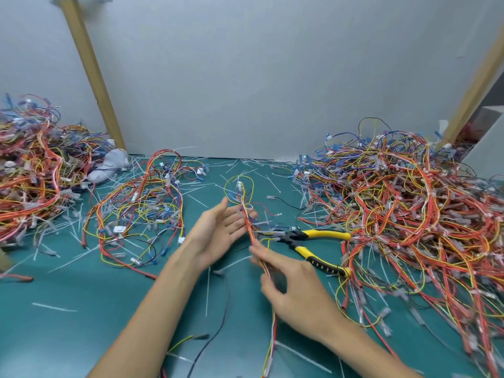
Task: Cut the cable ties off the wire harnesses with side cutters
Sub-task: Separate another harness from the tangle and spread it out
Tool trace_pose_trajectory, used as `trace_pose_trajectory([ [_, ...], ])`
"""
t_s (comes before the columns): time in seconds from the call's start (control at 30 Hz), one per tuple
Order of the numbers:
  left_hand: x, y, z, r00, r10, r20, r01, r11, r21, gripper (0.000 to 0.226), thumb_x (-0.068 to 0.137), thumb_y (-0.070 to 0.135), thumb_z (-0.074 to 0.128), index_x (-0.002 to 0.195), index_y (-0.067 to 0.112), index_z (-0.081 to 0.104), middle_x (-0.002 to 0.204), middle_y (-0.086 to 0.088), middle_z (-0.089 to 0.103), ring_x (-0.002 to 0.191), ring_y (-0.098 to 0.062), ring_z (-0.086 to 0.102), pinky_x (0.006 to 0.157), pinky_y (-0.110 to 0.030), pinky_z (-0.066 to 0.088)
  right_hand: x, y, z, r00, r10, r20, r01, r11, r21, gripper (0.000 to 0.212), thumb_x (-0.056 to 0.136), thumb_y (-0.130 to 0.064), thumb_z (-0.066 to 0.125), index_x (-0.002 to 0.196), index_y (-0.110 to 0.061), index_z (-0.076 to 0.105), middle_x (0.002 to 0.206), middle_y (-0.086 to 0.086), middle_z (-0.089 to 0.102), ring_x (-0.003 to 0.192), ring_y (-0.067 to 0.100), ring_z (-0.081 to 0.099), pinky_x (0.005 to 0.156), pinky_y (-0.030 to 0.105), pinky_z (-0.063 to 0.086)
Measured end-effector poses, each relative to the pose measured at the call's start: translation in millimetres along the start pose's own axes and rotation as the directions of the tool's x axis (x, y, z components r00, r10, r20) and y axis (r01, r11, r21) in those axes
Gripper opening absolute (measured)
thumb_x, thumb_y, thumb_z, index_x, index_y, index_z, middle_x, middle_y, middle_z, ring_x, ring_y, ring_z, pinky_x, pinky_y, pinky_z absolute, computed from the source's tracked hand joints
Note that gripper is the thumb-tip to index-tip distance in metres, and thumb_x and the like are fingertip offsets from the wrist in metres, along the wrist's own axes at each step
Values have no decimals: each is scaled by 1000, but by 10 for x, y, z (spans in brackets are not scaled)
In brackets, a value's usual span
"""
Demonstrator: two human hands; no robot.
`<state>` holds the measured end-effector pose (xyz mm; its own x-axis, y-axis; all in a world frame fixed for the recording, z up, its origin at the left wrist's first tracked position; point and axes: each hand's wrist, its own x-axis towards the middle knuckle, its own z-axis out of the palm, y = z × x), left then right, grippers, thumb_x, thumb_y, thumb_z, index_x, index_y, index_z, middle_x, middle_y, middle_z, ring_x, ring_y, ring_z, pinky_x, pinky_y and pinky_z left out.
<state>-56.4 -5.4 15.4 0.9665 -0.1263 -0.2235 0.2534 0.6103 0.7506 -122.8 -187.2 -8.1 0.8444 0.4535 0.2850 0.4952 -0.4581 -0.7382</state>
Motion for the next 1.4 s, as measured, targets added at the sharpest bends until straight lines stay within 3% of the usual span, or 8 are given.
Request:
trace_pose_trajectory([
  [0.37,12,-103,9,988,153,-10,-148,971,189,27,92,11,58,118,5,60,110,-7,73,97,-15,71,82,-26,53,-42,45,96,984,-39,172,79,969,-233,56,88,-17,45,143,-26,48,154,-18,31,137,0,38,112,11,23],
  [0.7,11,-106,-2,968,235,-87,-211,952,223,19,85,9,68,104,9,64,102,-4,75,89,-10,72,67,-16,53,-24,84,32,990,-56,130,79,982,-174,42,93,-23,50,133,-33,56,147,-25,42,125,-5,45,110,18,30],
  [0.83,-28,-97,38,915,379,-141,-318,890,328,17,77,7,75,89,10,63,84,-8,76,75,-13,72,63,-17,50,-14,48,-12,1000,-25,-5,24,997,-77,34,91,-29,56,124,-37,62,117,-21,65,108,-2,57,99,20,40],
  [0.97,-21,-44,103,719,691,-71,-468,558,685,12,78,5,78,77,11,67,68,1,73,65,-11,71,62,-19,52,57,2,-195,958,-29,-286,20,999,-35,18,89,-23,64,103,-33,68,92,-20,70,92,3,65,84,17,45],
  [1.1,-21,51,222,439,837,326,-497,-76,864,6,82,8,74,79,13,73,71,11,70,66,-5,63,69,-16,45,263,-38,-528,892,69,-447,-24,994,105,13,90,-16,66,95,-27,69,85,-16,69,80,7,64,73,27,53],
  [1.17,-1,87,277,341,743,575,-456,-404,793,7,85,8,72,78,11,71,74,3,70,65,-16,62,72,-29,40,386,-83,-719,863,136,-486,-23,972,233,14,90,-16,65,98,-27,66,90,-11,67,85,15,66,73,41,57],
  [1.23,34,142,310,264,571,777,-441,-645,624,7,86,6,71,80,10,71,82,0,72,69,-23,64,73,-36,42,494,-109,-894,836,99,-540,13,980,198,21,88,-18,68,104,-30,61,99,-7,62,90,16,62,70,33,55],
  [1.4,20,130,287,157,220,963,-495,-826,269,15,92,4,60,82,7,70,93,-4,70,79,-23,65,77,-34,45,645,14,-1042,969,92,-231,-125,984,-131,45,84,-36,73,125,-35,55,116,-13,59,109,3,55,95,25,44],
])
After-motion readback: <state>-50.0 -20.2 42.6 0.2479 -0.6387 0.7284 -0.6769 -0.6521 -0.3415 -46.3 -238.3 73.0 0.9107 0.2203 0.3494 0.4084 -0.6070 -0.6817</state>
